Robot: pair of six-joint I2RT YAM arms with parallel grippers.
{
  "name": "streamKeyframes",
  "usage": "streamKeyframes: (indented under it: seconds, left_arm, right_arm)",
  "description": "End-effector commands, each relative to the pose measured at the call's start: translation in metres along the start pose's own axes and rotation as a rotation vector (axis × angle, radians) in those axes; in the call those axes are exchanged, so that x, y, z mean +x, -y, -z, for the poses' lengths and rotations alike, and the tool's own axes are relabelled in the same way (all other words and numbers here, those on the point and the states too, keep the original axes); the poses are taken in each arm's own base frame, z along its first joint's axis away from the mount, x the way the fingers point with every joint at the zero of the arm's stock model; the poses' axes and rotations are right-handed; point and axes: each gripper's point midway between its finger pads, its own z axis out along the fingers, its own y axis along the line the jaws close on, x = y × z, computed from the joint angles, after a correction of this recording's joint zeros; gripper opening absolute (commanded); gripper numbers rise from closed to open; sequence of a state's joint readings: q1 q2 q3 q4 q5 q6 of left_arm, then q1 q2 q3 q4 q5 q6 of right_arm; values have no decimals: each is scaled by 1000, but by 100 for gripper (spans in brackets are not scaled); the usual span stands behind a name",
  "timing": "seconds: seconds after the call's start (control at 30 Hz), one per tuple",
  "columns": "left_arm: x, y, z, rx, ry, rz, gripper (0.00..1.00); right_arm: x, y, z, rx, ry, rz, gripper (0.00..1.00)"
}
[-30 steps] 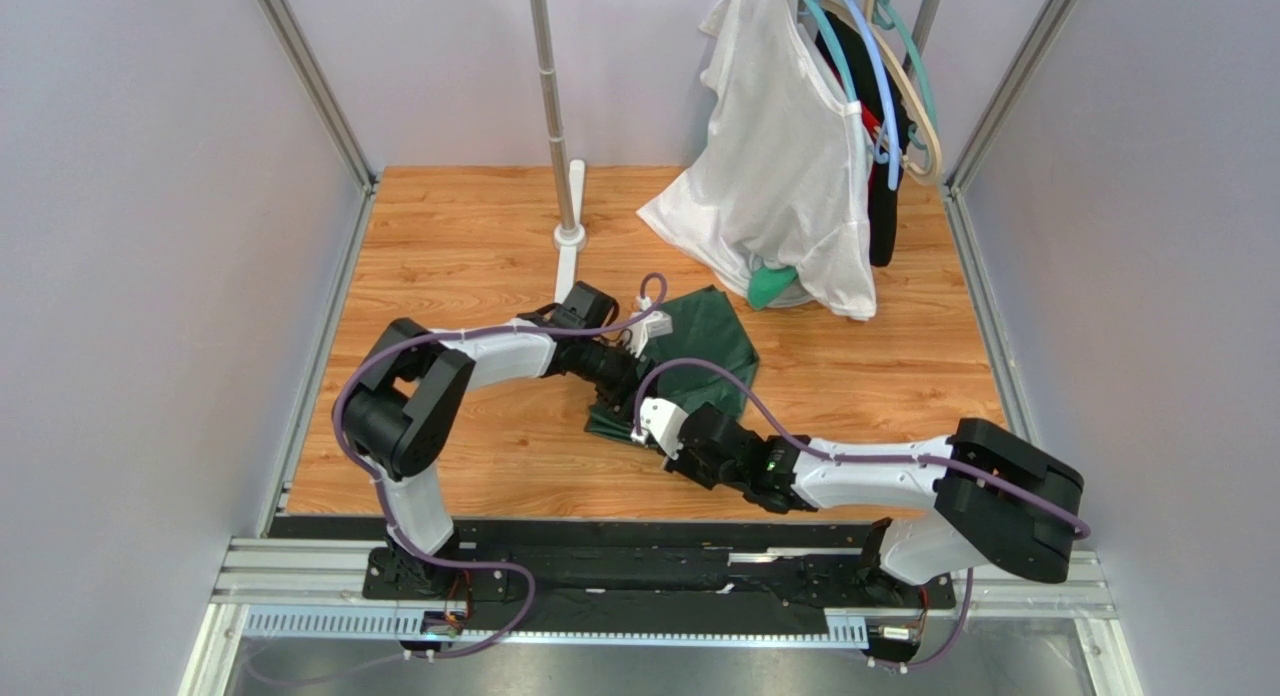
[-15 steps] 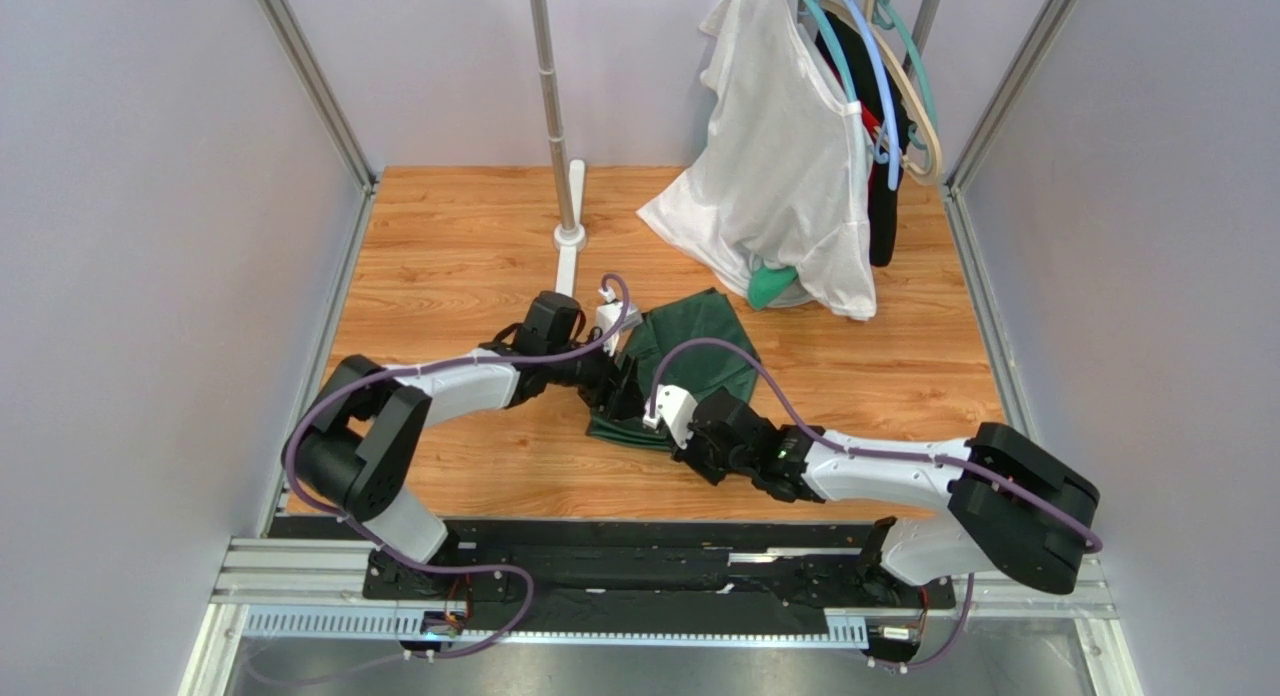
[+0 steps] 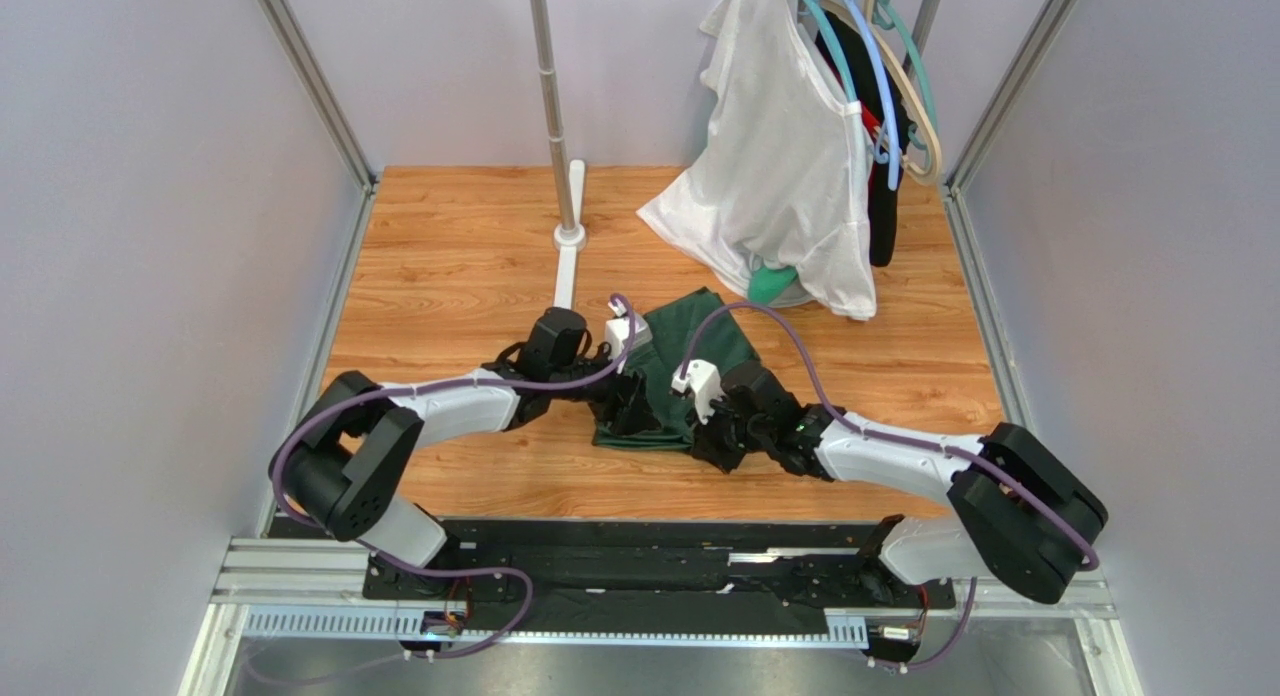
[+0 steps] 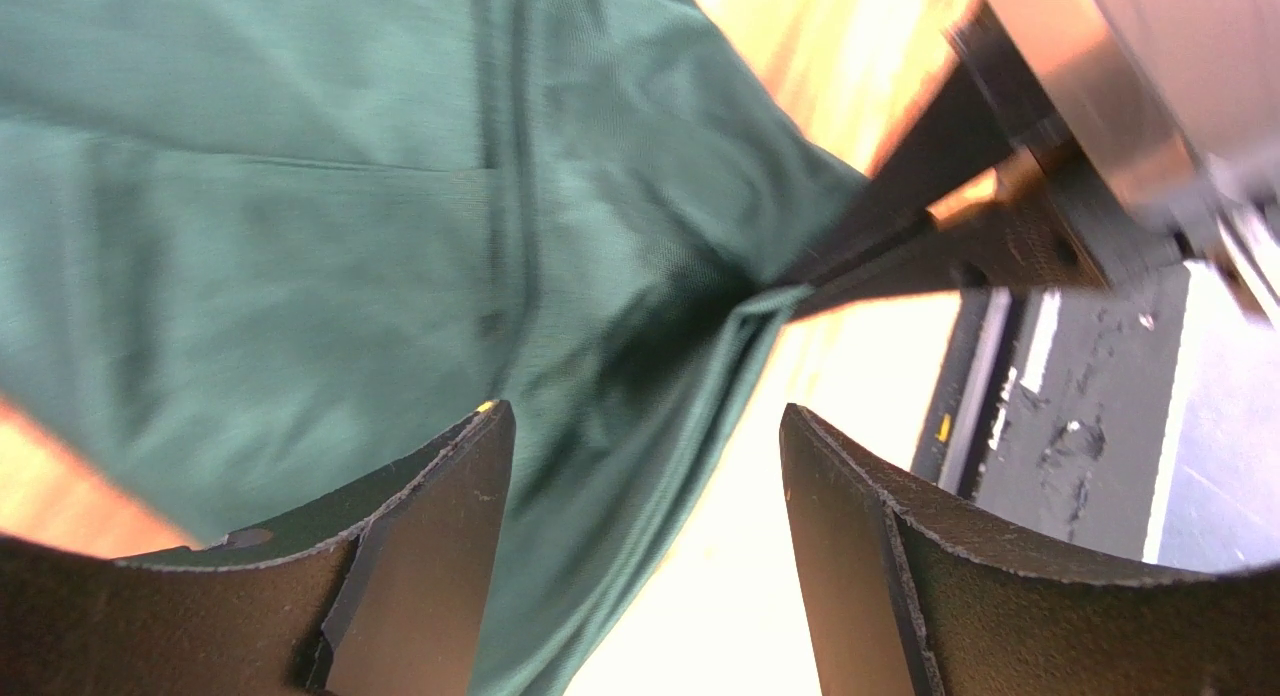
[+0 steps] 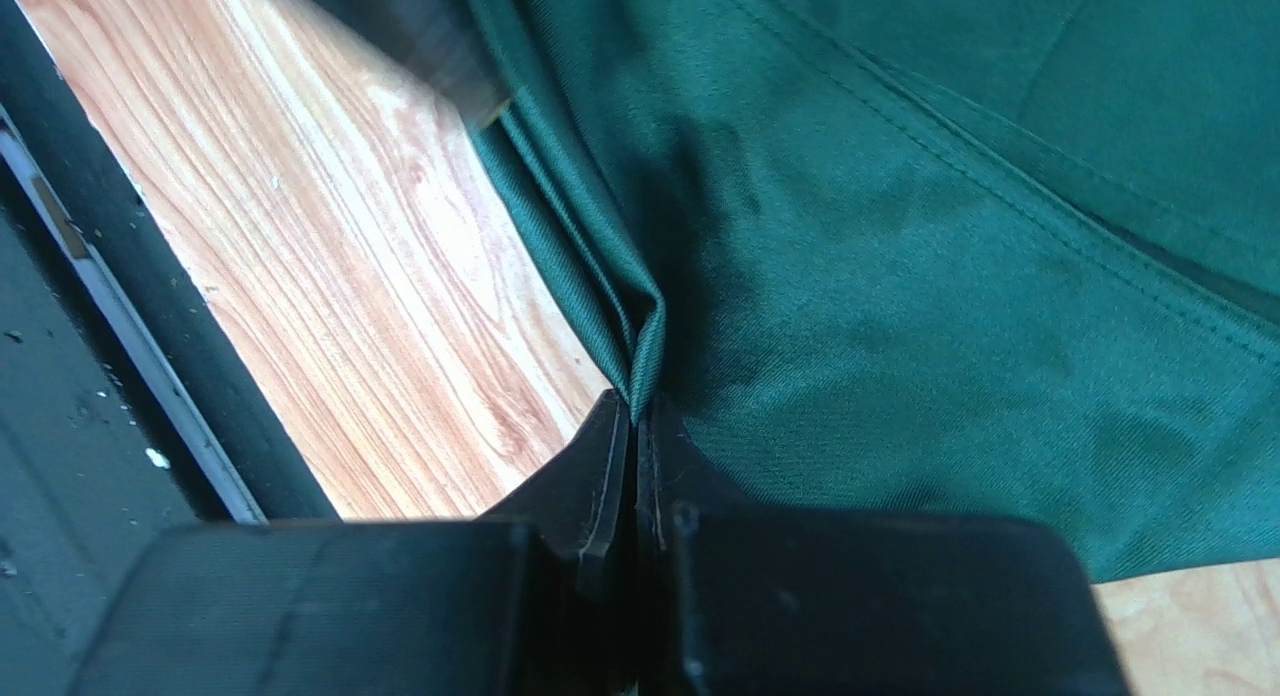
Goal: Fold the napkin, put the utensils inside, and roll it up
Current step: Roll the napkin with the utensil
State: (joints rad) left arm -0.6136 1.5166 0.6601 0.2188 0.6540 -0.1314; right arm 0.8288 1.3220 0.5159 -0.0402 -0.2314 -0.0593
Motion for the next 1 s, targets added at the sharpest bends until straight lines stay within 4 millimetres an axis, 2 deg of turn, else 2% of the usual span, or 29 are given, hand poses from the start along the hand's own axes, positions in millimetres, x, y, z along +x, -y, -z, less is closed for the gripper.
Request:
streamKeyframes:
  seconds: [0.0,0.13,0.67,0.8,0.97]
  left_arm:
    - [-12,14,-12,70,16,-81,74]
    - [2,14,-20,65,-30,-84,74]
    - [14,10,-25,41,-74,-114,73]
    - [22,11,-30,41,-109,-118,73]
    - [23,7,-31,14,-120,-126,72]
  right_arm:
    - [-22,-3,4,-81,52,-79,0]
    - [-25,6,6,-116,56,-137,0]
    - [-21,28,0,-183,8,-320,0]
    - [-21,35,-1,-198,7,-366,0]
    - [-18,38,-4,-229,-15,-420,0]
